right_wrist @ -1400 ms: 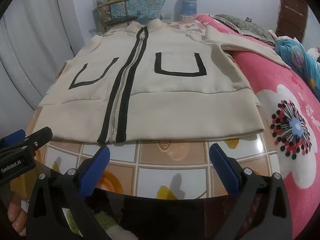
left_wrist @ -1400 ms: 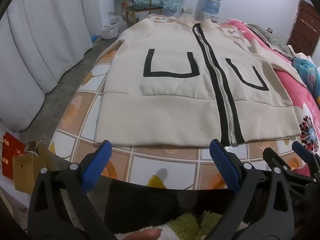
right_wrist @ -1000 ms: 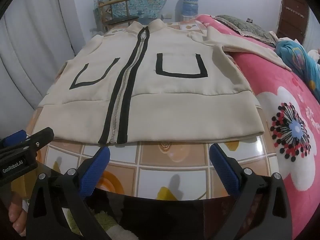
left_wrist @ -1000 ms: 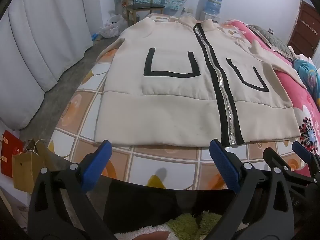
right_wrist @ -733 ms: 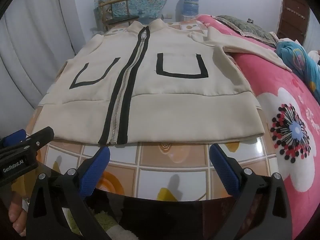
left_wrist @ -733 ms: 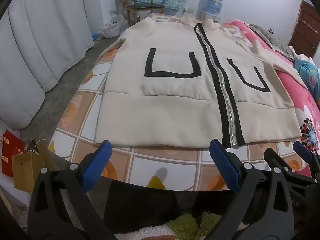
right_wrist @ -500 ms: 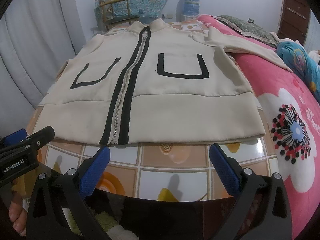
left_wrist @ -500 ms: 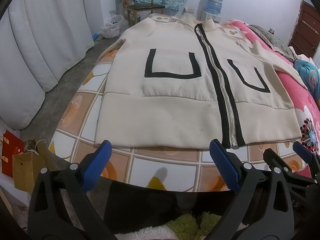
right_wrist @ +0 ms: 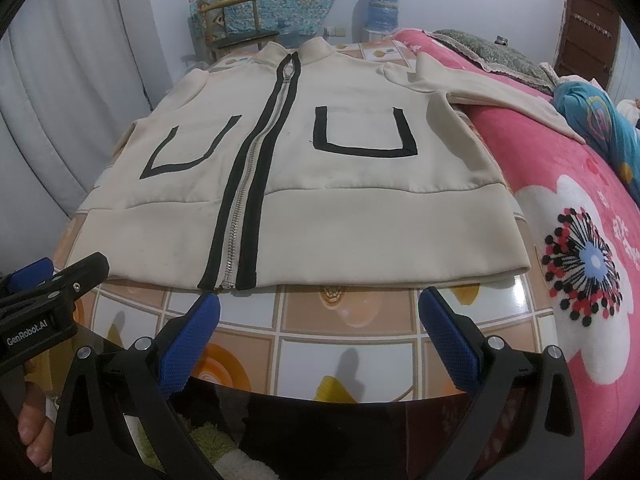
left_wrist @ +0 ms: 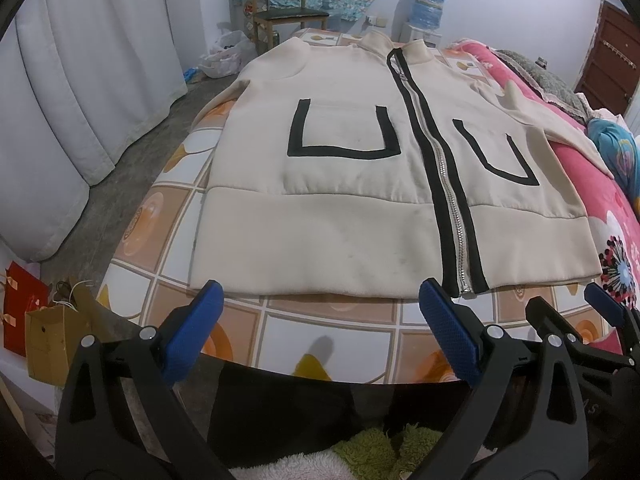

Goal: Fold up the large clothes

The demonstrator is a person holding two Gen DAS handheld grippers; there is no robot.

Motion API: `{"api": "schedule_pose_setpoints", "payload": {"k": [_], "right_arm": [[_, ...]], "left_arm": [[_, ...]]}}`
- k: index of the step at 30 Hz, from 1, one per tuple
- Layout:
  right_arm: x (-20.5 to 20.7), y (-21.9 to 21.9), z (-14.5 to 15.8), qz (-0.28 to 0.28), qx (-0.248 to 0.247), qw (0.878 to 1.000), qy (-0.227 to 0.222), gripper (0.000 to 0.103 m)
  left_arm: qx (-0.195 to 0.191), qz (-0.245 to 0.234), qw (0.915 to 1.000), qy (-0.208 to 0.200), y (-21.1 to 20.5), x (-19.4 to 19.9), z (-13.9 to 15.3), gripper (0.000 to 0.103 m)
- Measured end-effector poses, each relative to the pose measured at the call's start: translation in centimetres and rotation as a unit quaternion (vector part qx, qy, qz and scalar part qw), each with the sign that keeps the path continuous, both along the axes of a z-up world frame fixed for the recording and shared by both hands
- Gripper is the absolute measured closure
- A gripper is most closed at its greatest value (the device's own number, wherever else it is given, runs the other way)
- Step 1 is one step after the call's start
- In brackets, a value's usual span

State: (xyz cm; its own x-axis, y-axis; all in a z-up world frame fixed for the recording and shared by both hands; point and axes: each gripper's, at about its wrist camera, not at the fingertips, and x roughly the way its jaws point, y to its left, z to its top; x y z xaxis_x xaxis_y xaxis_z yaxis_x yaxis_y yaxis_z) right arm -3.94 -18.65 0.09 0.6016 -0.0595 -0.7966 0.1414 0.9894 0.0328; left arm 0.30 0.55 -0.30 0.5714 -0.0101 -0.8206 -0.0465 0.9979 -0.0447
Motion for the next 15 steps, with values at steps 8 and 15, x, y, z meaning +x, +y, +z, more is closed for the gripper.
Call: {"api": "schedule_pose_setpoints", "payload": {"k": [8,15], "right_arm": [[0.00,0.01,0.02,0.000,0.000,1.000,0.000,0.006],[-0.04,-0.03,0.06,0.000,0.001,1.000,0.000,0.006]], "left_arm": [[0.001,0.000,1.0000,-0.001,-0.28,0.32,0.51,0.008],[0.001,0.000,1.0000,-0.001,-0.29,0.26,0.51,0.008]]}}
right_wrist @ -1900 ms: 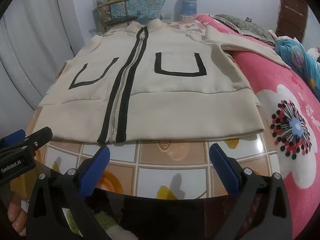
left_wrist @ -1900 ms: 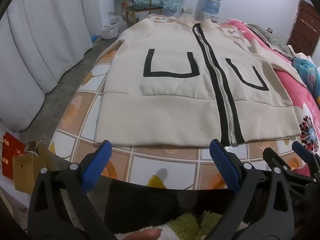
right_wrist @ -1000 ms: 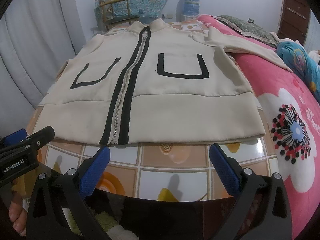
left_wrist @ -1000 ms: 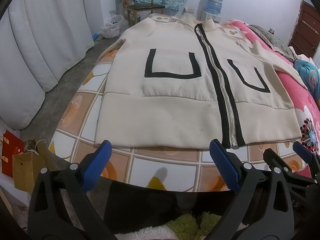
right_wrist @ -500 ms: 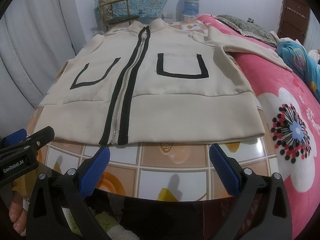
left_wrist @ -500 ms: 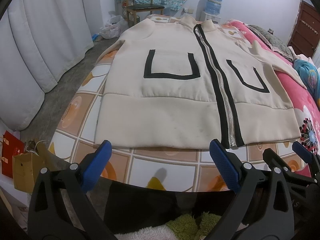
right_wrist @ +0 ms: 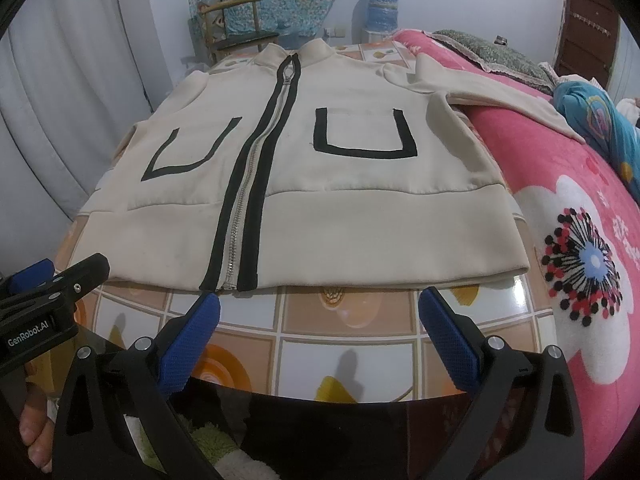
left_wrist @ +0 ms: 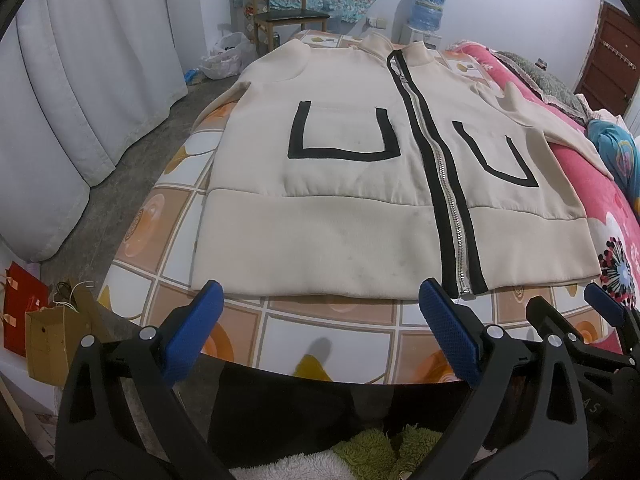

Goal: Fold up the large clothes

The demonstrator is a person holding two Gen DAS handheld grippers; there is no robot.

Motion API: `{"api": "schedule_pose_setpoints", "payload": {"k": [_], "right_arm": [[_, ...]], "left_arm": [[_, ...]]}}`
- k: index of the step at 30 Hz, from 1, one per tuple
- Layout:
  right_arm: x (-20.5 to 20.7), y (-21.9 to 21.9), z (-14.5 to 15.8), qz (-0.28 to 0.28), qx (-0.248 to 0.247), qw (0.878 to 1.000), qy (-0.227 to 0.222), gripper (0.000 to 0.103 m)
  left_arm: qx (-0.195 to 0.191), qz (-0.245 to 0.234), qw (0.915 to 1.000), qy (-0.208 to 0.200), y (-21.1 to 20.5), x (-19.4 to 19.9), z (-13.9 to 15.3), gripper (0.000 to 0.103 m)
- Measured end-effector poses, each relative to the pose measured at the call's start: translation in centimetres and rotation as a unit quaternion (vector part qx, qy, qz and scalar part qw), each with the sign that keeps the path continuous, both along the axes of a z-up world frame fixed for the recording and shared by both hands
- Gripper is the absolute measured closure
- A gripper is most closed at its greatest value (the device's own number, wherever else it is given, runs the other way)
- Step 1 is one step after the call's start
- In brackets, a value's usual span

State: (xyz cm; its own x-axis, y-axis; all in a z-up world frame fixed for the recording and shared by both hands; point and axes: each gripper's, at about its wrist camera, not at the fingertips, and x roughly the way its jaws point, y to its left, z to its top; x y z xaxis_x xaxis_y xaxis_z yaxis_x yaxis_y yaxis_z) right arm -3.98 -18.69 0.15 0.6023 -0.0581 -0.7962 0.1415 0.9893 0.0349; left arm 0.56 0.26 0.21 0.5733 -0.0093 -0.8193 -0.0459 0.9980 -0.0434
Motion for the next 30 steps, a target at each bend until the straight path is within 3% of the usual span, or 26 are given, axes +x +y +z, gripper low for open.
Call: {"api": "schedule_pose_setpoints", "payload": {"k": [30], "right_arm": [[-0.16,-0.03,0.20,0.000,0.005,1.000,-0.002,0.006]], "left_arm": [[0.000,0.000,1.0000,-0.005,-0.15,-0.23,0.76,0.008]]}}
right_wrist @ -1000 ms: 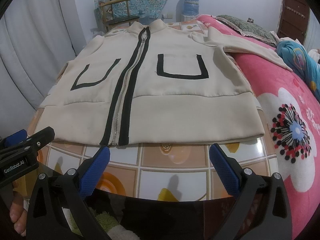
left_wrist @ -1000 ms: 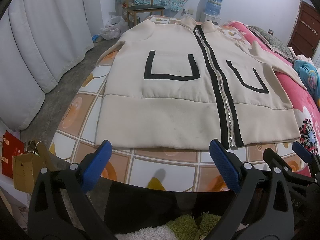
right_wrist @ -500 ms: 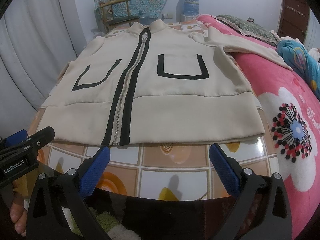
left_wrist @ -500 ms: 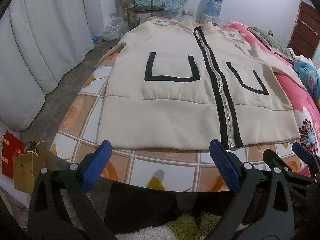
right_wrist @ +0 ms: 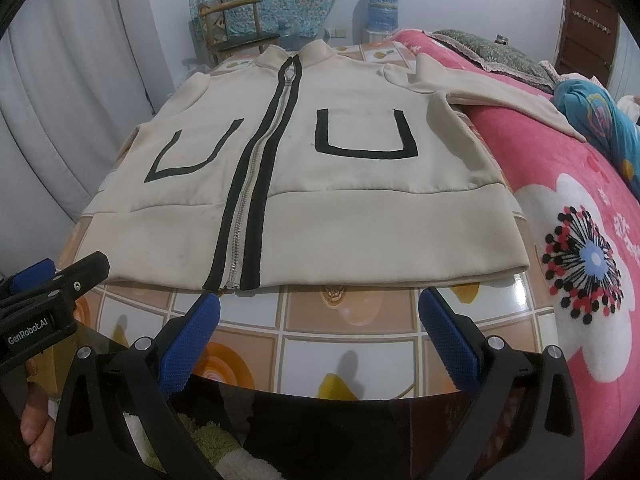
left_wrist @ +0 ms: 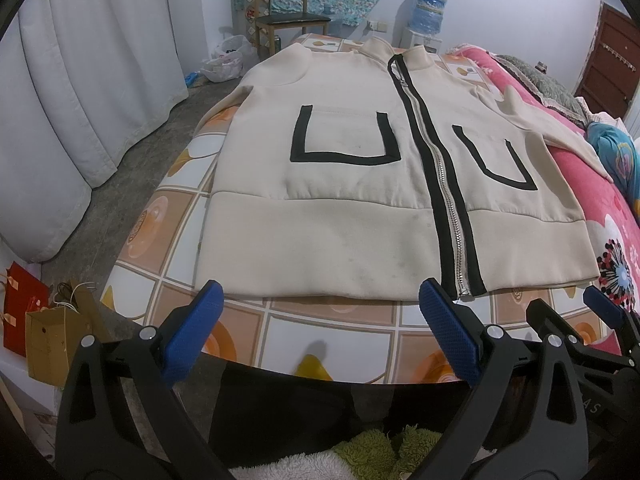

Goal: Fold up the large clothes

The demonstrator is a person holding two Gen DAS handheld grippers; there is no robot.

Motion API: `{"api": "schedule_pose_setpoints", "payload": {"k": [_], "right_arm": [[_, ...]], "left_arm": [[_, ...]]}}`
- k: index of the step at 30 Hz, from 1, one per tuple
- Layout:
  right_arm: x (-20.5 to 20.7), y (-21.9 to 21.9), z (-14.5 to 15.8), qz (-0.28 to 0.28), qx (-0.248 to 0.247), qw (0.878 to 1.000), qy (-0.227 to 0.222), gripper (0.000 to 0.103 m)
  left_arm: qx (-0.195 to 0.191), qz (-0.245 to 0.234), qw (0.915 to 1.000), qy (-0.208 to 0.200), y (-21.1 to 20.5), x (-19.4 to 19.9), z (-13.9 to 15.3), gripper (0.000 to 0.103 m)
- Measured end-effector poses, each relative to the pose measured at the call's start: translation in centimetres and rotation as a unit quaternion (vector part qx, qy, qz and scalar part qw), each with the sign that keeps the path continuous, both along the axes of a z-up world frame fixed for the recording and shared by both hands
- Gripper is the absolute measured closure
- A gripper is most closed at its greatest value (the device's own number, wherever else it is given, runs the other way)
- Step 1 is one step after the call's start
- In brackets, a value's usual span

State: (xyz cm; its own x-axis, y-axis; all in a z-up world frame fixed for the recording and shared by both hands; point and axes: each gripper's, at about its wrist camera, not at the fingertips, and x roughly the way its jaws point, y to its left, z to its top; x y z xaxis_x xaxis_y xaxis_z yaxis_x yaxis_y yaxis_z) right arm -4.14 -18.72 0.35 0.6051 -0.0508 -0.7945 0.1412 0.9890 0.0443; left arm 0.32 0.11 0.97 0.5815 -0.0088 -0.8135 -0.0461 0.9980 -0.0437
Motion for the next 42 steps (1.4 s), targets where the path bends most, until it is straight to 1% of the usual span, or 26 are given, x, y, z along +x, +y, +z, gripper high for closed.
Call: {"api": "schedule_pose_setpoints", "payload": {"k": [12,16,20,24,29,31,34,36,38,40,42], "right_arm": [[0.4,-0.1,0.6,-0.005,0.002,1.000,-0.004,0.006],[1.0,-0.5,0.8,-0.013,0.006,1.000,-0.005,0.006],[2.0,-0.9,0.7,-0.026,0.005,1.000,0.000,0.006],[2.9,-1.9,0.1,-0.040,0.007,0.999,0.014,0.006],[4.0,-4.3,-1.1,-0.054,0.008,0.998,0.038,0.006],[4.1,-5.8,-1.3,-0.066,0.009,0.997,0.041,0.006],[4.1,-8.4,-1.1,-0.088,0.020,0.995,0.033,0.006],[4.3,-10.3,-1.0,-0.109,0.016,0.993,0.032,0.006],[4.4,-11.7,-0.9,-0.119,0.012,0.992,0.030,0.006],[4.5,-12.8,-0.8,-0.126,0.012,0.992,0.028,0.006],[4.7,-13.8,-0.9,-0.127,0.014,0.991,0.029,0.007]], "left_arm": [[-0.002,0.000,1.0000,-0.001,0.4,0.3,0.5,0.008],[-0.005,-0.004,1.0000,0.004,0.7,1.1,0.5,0.008],[-0.003,-0.008,0.9999,0.007,1.1,2.2,-0.2,0.008],[0.003,-0.015,0.9997,0.018,1.6,3.9,-1.6,0.008],[0.019,-0.014,0.9994,0.025,2.9,6.1,-3.4,0.008],[0.017,-0.014,0.9994,0.028,3.6,7.0,-4.0,0.008],[-0.005,-0.029,0.9993,0.024,4.9,7.8,-4.7,0.008],[-0.028,-0.034,0.9989,0.019,5.8,8.1,-5.0,0.008],[-0.048,-0.035,0.9979,0.026,6.4,8.5,-5.4,0.008],[-0.052,-0.041,0.9975,0.025,6.5,8.5,-5.3,0.008],[-0.047,-0.048,0.9974,0.028,6.3,8.5,-5.3,0.008]]}}
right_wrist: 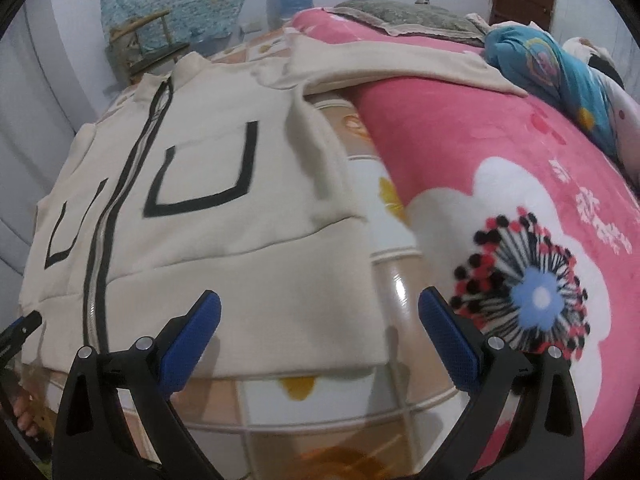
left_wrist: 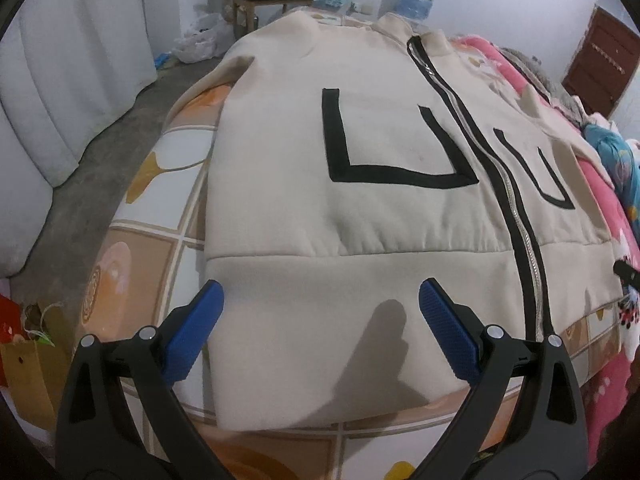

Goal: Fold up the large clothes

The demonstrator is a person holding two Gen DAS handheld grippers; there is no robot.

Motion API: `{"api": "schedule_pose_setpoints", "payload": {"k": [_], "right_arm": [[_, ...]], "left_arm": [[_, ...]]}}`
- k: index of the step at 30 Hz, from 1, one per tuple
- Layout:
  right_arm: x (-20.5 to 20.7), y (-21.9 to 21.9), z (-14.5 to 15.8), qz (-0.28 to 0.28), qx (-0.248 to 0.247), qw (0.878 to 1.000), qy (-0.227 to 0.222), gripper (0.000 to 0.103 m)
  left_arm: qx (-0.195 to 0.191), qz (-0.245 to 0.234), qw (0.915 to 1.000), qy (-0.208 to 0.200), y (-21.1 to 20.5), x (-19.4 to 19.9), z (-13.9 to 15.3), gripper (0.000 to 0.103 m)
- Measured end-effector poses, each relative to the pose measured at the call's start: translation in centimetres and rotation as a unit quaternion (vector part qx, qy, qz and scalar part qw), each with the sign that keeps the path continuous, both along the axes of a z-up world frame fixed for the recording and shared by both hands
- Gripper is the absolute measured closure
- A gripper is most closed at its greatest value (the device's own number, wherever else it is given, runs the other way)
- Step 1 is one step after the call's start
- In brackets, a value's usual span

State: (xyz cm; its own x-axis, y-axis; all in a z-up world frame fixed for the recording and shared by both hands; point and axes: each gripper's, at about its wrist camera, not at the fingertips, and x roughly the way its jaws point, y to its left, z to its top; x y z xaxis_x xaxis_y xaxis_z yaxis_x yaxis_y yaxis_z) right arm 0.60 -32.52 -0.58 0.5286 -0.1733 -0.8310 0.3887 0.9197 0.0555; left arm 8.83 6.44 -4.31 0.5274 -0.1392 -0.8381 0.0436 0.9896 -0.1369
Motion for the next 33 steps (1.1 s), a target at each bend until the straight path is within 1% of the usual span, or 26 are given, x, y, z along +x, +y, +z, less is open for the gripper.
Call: {"api": "schedule_pose_setpoints", "payload": {"k": [1,2,3,4,6,7,8,9,10,11,12,13,14,15,16,17,18,19,20,21,23,30,33], "right_arm": [[0.2,-0.4,-0.1,0.001,0.003,1.000,0.001,0.007],[0.3,-0.6,-0.2,0.002,0.006,1.000,0.002,0.010],[0.3,-0.9,-0.4,0.004,0.009,1.000,0.006,0.015],[0.3,-0.9,-0.5,0.007,0.010,1.000,0.010,0.016],[0.3,-1.0,-0.9,0.013,0.007,1.000,0.018,0.026],[0.2,-0.9,-1.2,0.014,0.005,1.000,0.022,0.028],[0.1,-1.0,-1.5,0.015,0.004,1.000,0.026,0.035],[0.1,-1.0,-1.7,0.015,0.002,0.999,0.029,0.040],[0.2,-0.9,-1.9,0.014,-0.016,0.999,0.029,0.042],[0.3,-0.7,-1.9,0.016,-0.032,0.999,0.028,0.046],[0.5,-0.6,-2.0,0.020,-0.044,0.998,0.027,0.050],[0.8,-0.5,-2.0,0.024,-0.051,0.998,0.023,0.054],[1.1,-0.5,-2.1,0.027,-0.053,0.998,0.020,0.058],[1.4,-0.5,-2.1,0.031,-0.054,0.998,0.016,0.066],[1.8,-0.5,-2.2,0.037,-0.052,0.998,0.013,0.070],[2.2,-0.6,-2.4,0.040,-0.048,0.998,0.013,0.076],[2.5,-0.6,-2.4,0.041,-0.046,0.998,0.013,0.084],[2.6,-0.5,-2.4,0.045,-0.041,0.998,0.011,0.088],[2.6,-0.5,-2.1,0.047,-0.037,0.998,0.009,0.092],[2.5,-0.5,-1.8,0.047,-0.033,0.998,0.005,0.093],[1.7,-0.4,-1.1,0.049,-0.027,0.998,-0.006,0.094],[-1.5,0.1,0.7,0.055,-0.001,0.998,-0.031,0.095],[-4.3,0.7,1.4,0.056,0.015,0.998,-0.038,0.095]], "left_arm": [[0.000,-0.001,1.0000,-0.001,0.0,-0.1,0.1,0.008],[-0.003,0.000,1.0000,-0.008,0.2,-0.2,0.4,0.008],[-0.008,0.005,0.9997,-0.023,0.6,-0.5,0.7,0.008],[-0.016,0.009,0.9992,-0.035,1.1,-0.8,1.1,0.008],[-0.023,0.024,0.9985,-0.045,2.2,-0.9,1.5,0.008],[-0.019,0.036,0.9982,-0.044,2.8,-0.8,1.4,0.008],[-0.014,0.045,0.9981,-0.040,3.2,-0.6,1.3,0.010],[-0.005,0.058,0.9978,-0.032,3.7,-0.4,0.9,0.024],[-0.002,0.066,0.9975,-0.024,4.1,-0.2,0.6,0.032],[-0.004,0.074,0.9972,-0.014,4.4,0.1,0.3,0.038],[-0.009,0.084,0.9964,-0.008,4.9,0.2,-0.2,0.041],[-0.012,0.088,0.9959,-0.017,5.2,0.1,-0.2,0.042],[-0.009,0.086,0.9959,-0.026,5.1,0.1,-0.2,0.047],[-0.006,0.082,0.9962,-0.027,4.9,0.3,-0.3,0.054],[-0.006,0.077,0.9965,-0.032,4.6,0.4,-0.3,0.058],[-0.009,0.072,0.9968,-0.034,4.5,0.5,-0.3,0.069],[-0.013,0.063,0.9973,-0.035,4.1,0.6,-0.3,0.077],[-0.005,0.062,0.9973,-0.039,3.8,0.6,-0.1,0.078],[0.004,0.057,0.9974,-0.043,3.4,0.4,0.0,0.084],[0.010,0.054,0.9974,-0.048,3.3,0.2,0.2,0.089],[0.010,0.046,0.9973,-0.057,3.3,-0.3,0.8,0.093],[0.025,0.024,0.9962,-0.080,3.7,-3.2,3.0,0.094],[0.032,0.022,0.9962,-0.078,4.3,-4.8,3.6,0.094]]}}
